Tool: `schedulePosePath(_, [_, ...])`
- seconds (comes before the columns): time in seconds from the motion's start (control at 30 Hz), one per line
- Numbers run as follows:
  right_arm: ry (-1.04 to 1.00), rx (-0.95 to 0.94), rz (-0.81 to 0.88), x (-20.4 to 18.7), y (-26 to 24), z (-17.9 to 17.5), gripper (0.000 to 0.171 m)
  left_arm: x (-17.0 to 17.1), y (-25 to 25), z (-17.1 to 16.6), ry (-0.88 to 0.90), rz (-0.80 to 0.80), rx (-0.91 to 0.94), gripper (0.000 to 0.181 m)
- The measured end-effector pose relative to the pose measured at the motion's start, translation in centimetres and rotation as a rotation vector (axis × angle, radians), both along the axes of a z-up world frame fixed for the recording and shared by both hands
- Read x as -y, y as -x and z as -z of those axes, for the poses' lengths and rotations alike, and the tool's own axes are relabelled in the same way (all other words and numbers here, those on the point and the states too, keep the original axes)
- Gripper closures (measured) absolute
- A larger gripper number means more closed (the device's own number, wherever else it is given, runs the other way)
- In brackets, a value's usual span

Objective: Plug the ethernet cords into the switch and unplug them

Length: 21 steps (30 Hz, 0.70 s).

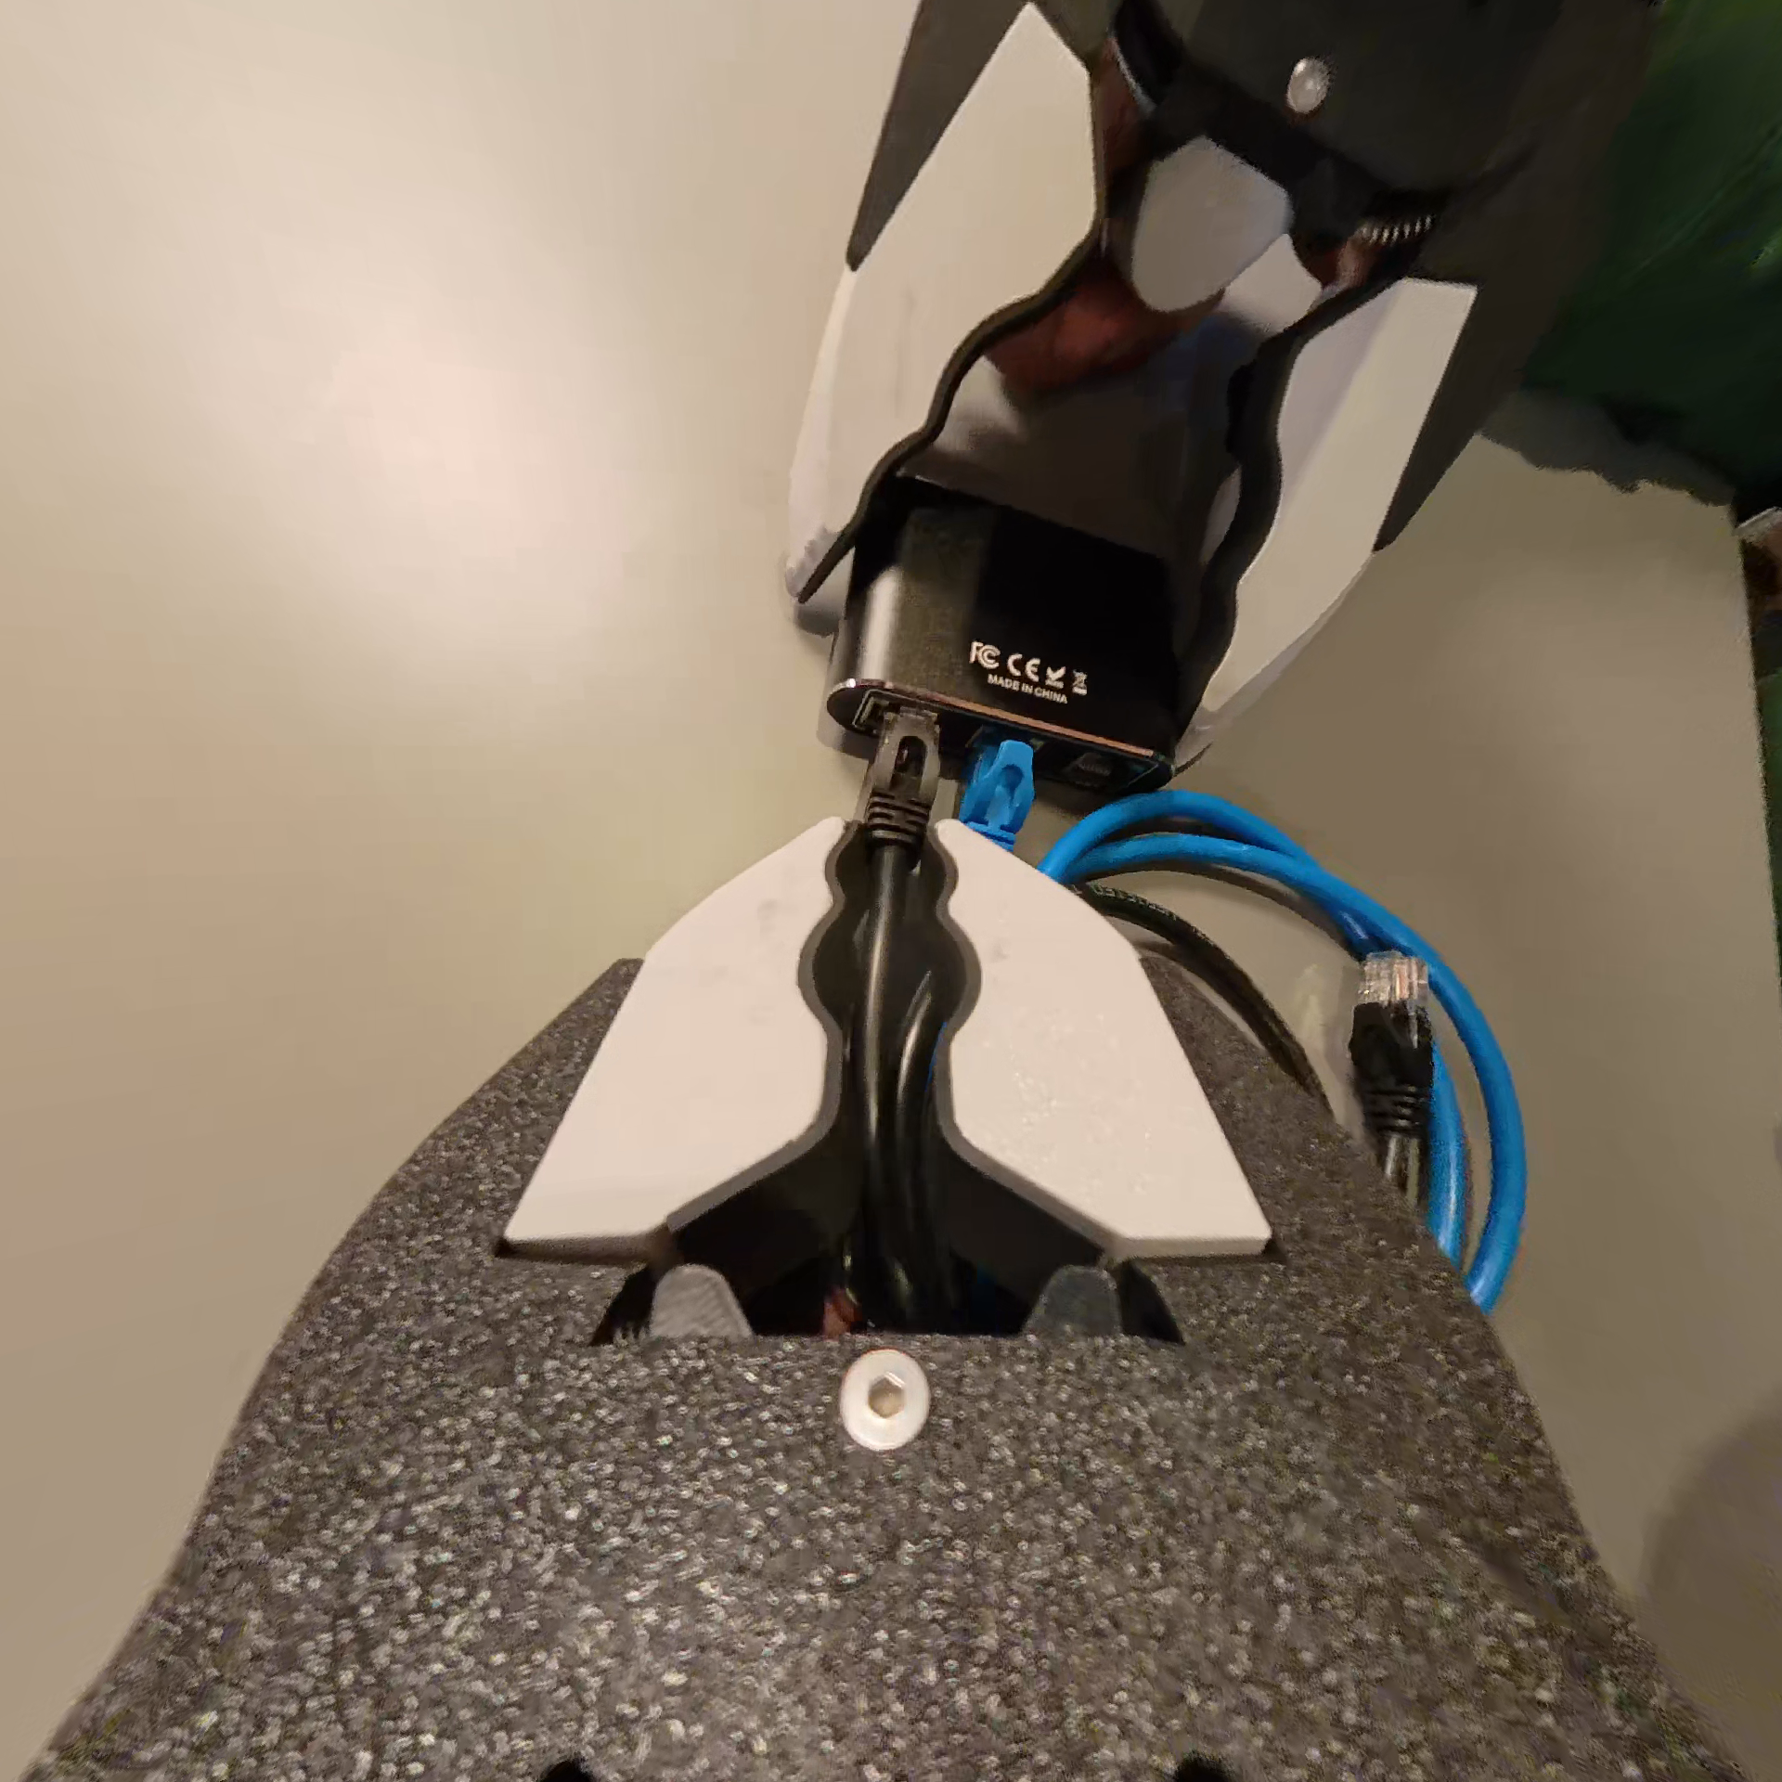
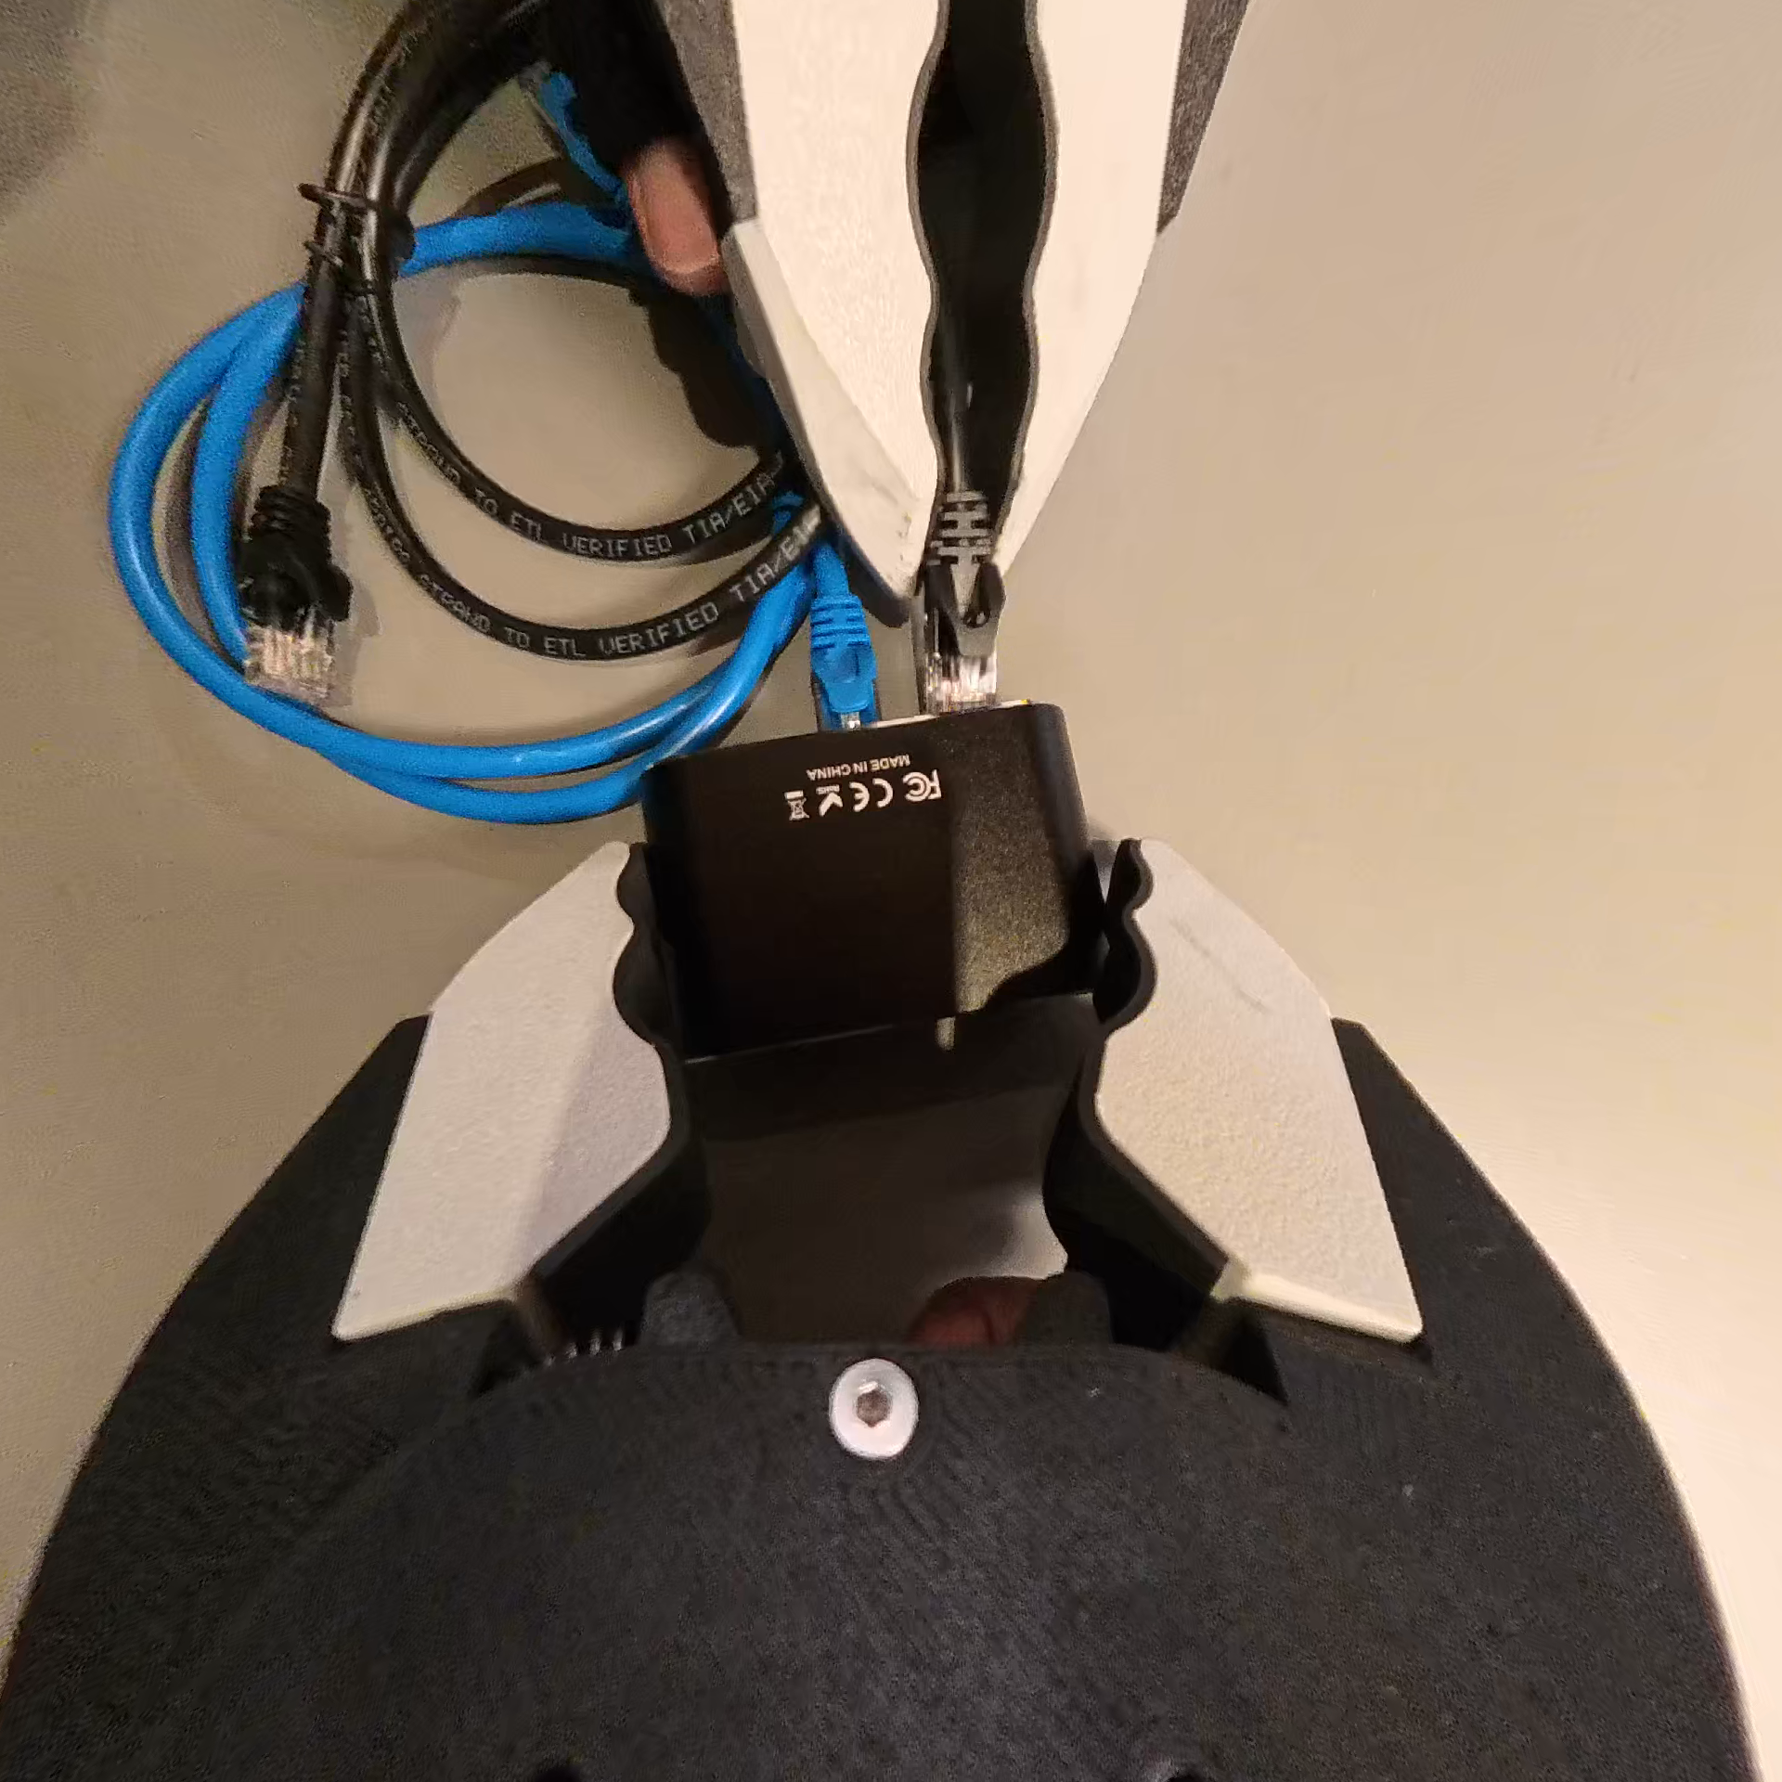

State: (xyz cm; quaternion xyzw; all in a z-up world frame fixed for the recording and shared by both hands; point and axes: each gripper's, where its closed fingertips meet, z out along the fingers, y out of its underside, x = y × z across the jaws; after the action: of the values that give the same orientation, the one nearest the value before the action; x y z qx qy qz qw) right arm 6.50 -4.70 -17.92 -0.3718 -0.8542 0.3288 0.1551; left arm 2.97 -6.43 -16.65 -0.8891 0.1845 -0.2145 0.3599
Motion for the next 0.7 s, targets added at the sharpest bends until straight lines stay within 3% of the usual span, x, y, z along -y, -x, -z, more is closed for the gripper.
schedulePosePath(0.2, [0.198,-0.096,0.029,-0.3,0.6,-3.2,0.083,-0.7,0.3,-1.7,-0.115,-0.013,0.038,0.17])
schedulePosePath(0.5, [0.235,-0.17,0.012,-0.2,0.8,-4.2,0.092,-1.1,0.5,-2.2,-0.142,-0.027,0.057,0.17])
schedulePosePath(0.53, [0.244,-0.182,-0.001,0.0,0.7,-4.5,0.099,-1.1,0.6,-2.2,-0.14,-0.031,0.053,0.17])
schedulePosePath(0.57, [0.248,-0.2,-0.015,0.2,0.5,-4.8,0.132,-1.2,0.8,-2.1,-0.142,-0.043,0.047,0.17])
schedulePosePath(0.6, [0.202,-0.204,-0.002,-0.2,0.7,-4.5,0.141,-1.3,0.3,-3.1,-0.182,-0.026,0.105,0.17])
schedulePosePath(0.63, [0.149,-0.203,0.015,-0.6,0.8,-4.0,0.142,-1.3,-0.1,-4.0,-0.208,-0.033,0.182,0.171])
schedulePosePath(0.7, [0.117,-0.195,0.019,-0.8,0.7,-3.8,0.124,-1.4,0.4,-2.6,-0.119,-0.081,0.152,0.17])
